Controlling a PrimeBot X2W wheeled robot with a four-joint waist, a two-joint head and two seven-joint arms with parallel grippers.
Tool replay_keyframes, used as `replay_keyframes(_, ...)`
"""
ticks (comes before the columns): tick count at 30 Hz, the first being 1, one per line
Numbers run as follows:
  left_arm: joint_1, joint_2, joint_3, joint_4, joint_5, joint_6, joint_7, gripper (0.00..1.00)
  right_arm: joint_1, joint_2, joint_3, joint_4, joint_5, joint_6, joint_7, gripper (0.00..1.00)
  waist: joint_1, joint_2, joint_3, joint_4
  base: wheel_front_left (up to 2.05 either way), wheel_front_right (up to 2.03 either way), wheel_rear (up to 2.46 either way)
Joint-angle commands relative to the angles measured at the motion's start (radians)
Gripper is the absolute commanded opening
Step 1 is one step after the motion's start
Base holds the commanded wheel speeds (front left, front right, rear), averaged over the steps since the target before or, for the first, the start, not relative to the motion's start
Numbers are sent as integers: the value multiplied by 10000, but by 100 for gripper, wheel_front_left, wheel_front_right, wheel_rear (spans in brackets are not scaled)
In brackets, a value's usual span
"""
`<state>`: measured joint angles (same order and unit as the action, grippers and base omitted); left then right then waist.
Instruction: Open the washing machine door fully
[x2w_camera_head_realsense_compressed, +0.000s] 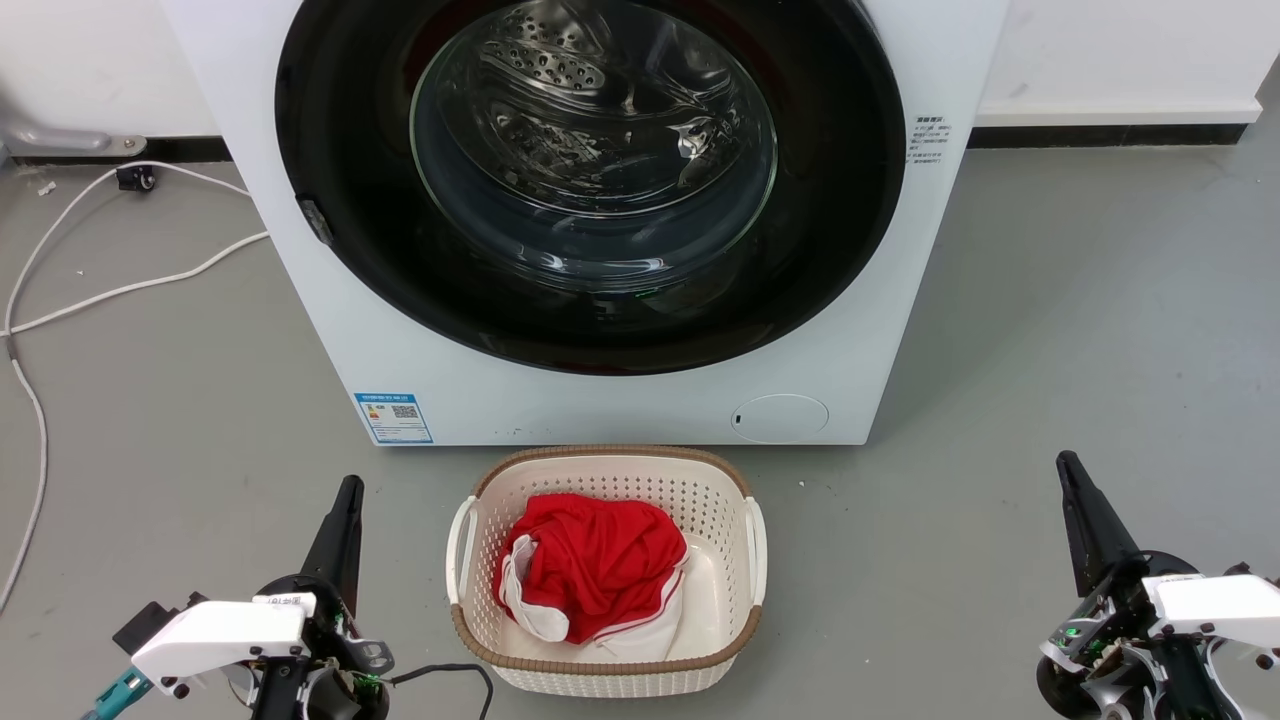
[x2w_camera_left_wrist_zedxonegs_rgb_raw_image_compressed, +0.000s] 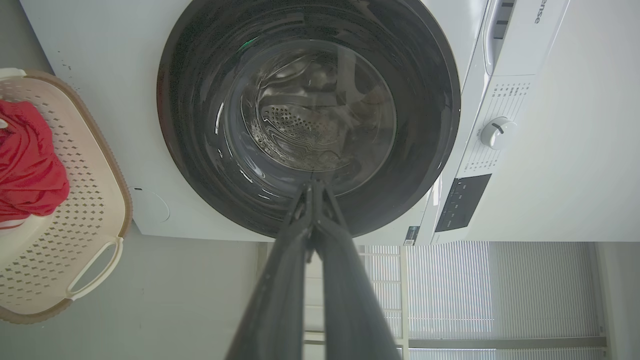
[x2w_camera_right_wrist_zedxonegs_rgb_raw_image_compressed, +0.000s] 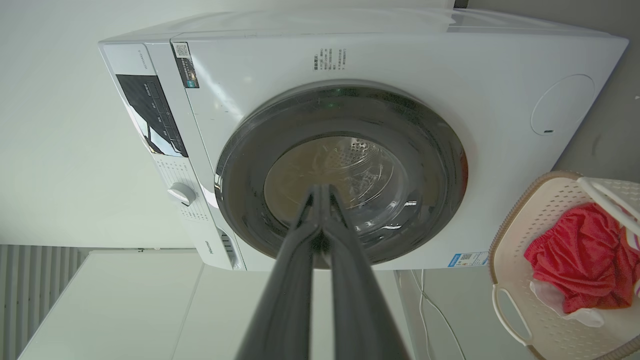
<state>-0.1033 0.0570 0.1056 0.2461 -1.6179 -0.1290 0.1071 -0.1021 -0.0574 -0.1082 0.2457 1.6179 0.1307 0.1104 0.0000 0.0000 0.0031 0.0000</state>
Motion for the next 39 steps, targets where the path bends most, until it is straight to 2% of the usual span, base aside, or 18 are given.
replay_keyframes(1,-81,-4,31,6,30,-32,32,0,-125,45,-15,15,-73,0,18,0,0,0,0,0,0,0,0)
replay_keyframes(16,-83,-18,50,7,33,-33,56,0,-127,51,-27,15,-77,0,33,0,0,0,0,0,0,0,0)
replay_keyframes(17,-2,-12,17,-1,31,0,3,100,0,14,-17,1,-22,0,2,100,0,0,0,0,0,0,0)
replay_keyframes(31,48,-52,-292,-242,310,5,-577,100,273,30,130,-278,-550,0,-580,100,0,0,9,-37,0,0,0)
replay_keyframes(37,19,-52,-385,-520,1144,2,-848,100,344,33,159,-595,-1411,0,-853,100,0,0,14,-60,0,0,0)
replay_keyframes(39,-13,-52,-432,-746,2028,0,-1016,100,393,35,206,-847,-2361,0,-1024,100,0,0,12,-61,0,0,0)
